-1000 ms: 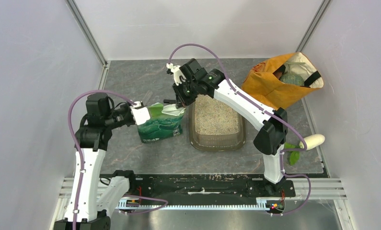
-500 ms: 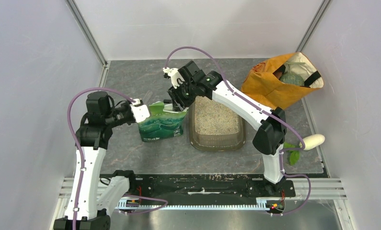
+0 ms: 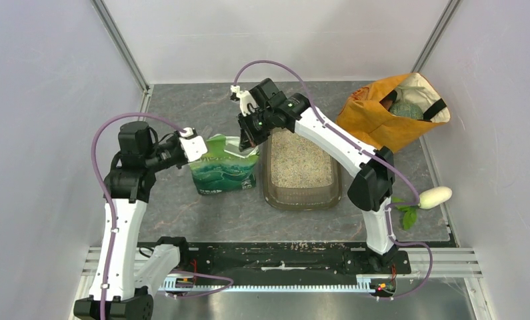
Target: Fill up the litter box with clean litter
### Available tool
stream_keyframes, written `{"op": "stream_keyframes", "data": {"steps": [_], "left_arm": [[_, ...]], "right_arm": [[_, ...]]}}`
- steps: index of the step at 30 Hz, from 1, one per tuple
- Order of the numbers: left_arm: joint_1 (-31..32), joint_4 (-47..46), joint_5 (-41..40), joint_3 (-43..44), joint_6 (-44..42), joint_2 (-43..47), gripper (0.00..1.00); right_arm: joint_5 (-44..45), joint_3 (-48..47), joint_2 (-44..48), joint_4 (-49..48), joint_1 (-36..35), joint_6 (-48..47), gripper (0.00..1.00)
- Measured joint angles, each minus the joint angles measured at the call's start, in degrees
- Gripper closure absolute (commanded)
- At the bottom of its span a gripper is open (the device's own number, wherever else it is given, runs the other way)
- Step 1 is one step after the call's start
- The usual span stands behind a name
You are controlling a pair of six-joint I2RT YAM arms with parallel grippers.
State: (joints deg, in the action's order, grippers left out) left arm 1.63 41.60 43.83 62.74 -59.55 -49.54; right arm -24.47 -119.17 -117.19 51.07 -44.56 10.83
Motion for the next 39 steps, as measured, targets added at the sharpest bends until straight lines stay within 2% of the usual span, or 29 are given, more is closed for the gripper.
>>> {"op": "stream_keyframes", "data": {"steps": [1, 4, 6, 11, 15, 20, 26, 39], "left_arm": [[0.0, -0.15, -0.2, 0.24, 1.07, -0.09, 0.63], [0.07, -0.55, -0.26, 1.09, 4.09, 0.24, 0.45], [0.11, 0.0, -0.17, 2.73, 5.77, 0.72, 0.42], [0.28, 7.43, 4.15, 15.15, 8.11, -1.9, 0.44], [3.74, 16.35, 6.21, 22.14, 5.07, -5.68, 0.49], [10.84, 23.21, 2.84, 22.21, -1.16, -11.39, 0.54], [19.71, 24.57, -6.36, 21.29, -9.05, -17.59, 0.54], [23.67, 24.39, -17.9, 21.22, -18.16, -25.53, 0.53]], "right_arm": [[-0.46, 0.63, 0.48, -0.83, 0.11, 0.31, 1.0], [-1.84, 2.45, 1.55, -1.92, 0.04, 0.57, 1.0], [-2.8, 3.34, 1.7, -2.38, -0.02, 0.72, 1.0], [-3.78, 4.87, 1.73, -4.28, -0.07, 0.66, 1.0], [-3.78, 4.94, 1.73, -4.94, -0.02, 0.09, 1.0], [-3.69, 4.94, 1.73, -5.09, -0.07, -0.39, 1.0], [-3.3, 4.94, 1.73, -5.09, -0.07, -0.48, 1.0], [-2.62, 5.38, 1.97, -5.18, -0.07, -1.14, 1.0]]}}
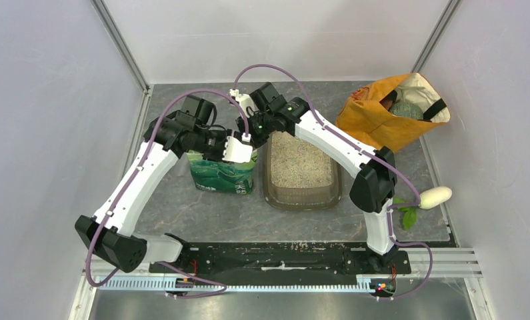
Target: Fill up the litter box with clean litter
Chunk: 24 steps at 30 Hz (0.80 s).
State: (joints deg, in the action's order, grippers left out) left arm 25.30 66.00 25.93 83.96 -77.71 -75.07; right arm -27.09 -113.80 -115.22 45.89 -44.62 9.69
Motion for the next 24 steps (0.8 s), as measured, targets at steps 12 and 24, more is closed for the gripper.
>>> {"op": "stream_keyframes", "data": {"steps": [12, 24], "left_arm": [[1.31, 0.24, -4.96, -3.06, -3.96, -1.07, 0.83], [1.4, 3.45, -4.13, 2.27, -2.75, -3.08, 0.98]], "right_arm": [[0.74, 0.26, 0.02, -0.31, -0.07, 0.13, 1.0], [9.49, 2.58, 1.29, -6.73, -0.24, 8.46, 1.0]]}}
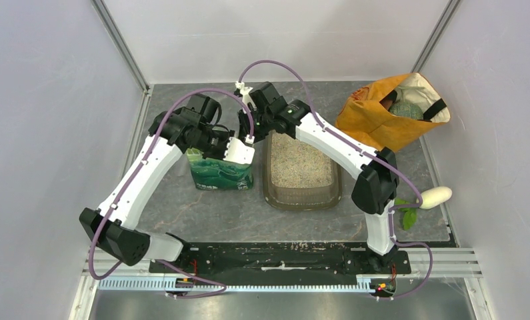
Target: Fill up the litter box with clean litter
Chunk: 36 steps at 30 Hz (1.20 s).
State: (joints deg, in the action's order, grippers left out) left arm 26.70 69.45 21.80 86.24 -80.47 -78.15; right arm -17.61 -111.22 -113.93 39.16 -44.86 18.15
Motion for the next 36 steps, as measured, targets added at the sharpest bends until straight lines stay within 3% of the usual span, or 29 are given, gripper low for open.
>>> {"op": "stream_keyframes", "data": {"steps": [13, 21, 36], "left_arm": [[0.04, 6.69, 6.51, 5.97, 0.98, -2.49, 0.98], [0.17, 1.51, 10.45, -1.88, 2.43, -1.79, 0.98], [0.92, -7.45, 11.23, -11.56, 3.41, 1.4, 0.96]], "right_arm": [[5.77, 7.34, 5.2, -10.43, -0.02, 8.7, 1.0], [5.95, 13.99, 5.99, -15.98, 0.02, 17.22, 1.0], [5.86, 15.45, 5.11, -19.04, -0.07, 32.06, 1.0]]}}
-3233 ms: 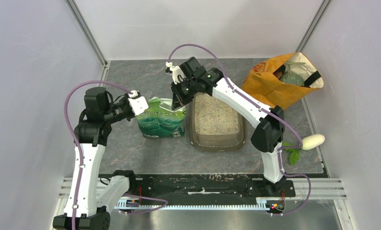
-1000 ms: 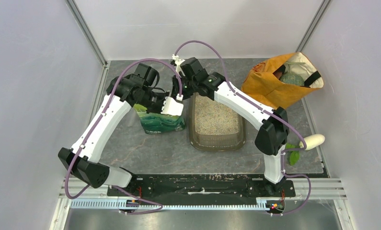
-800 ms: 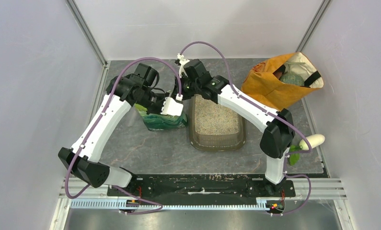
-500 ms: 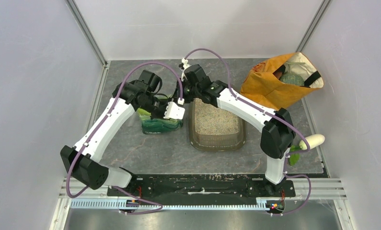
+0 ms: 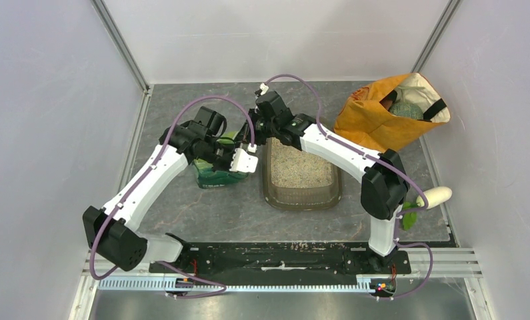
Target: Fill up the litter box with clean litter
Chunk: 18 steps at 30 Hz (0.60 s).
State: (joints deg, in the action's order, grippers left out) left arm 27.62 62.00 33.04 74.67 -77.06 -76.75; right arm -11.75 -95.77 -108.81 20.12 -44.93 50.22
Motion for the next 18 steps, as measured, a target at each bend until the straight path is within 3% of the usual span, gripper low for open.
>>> {"op": "stream_keyframes", "data": {"steps": [3, 8, 9, 10, 15, 18], "left_arm": [[0.07, -1.6, -0.22, -0.94, 1.86, 0.87, 0.69], [0.11, -2.56, -1.49, 0.83, 8.98, 2.67, 0.39], [0.11, -2.58, -1.7, 1.57, 10.78, 3.39, 0.34], [0.11, -2.6, -2.01, 2.27, 12.48, 4.48, 0.3], [-1.44, -4.83, -2.95, 4.9, 22.73, 14.62, 0.28], [-5.38, -8.59, -2.64, 5.46, 29.92, 20.57, 0.28]], "right_arm": [[-0.28, 0.59, 0.0, -0.48, 0.22, 2.36, 1.0], [-0.52, 1.25, 0.0, -1.79, 0.48, 2.75, 1.0], [-0.66, 1.42, 0.0, -2.19, 0.48, 2.51, 0.98], [-0.72, 1.64, 0.0, -2.58, 0.5, 2.19, 0.87], [-1.42, 2.25, 0.02, -3.39, 0.59, 0.35, 0.5], [-1.44, 2.47, 0.02, -3.21, 0.59, -0.63, 0.46]]}}
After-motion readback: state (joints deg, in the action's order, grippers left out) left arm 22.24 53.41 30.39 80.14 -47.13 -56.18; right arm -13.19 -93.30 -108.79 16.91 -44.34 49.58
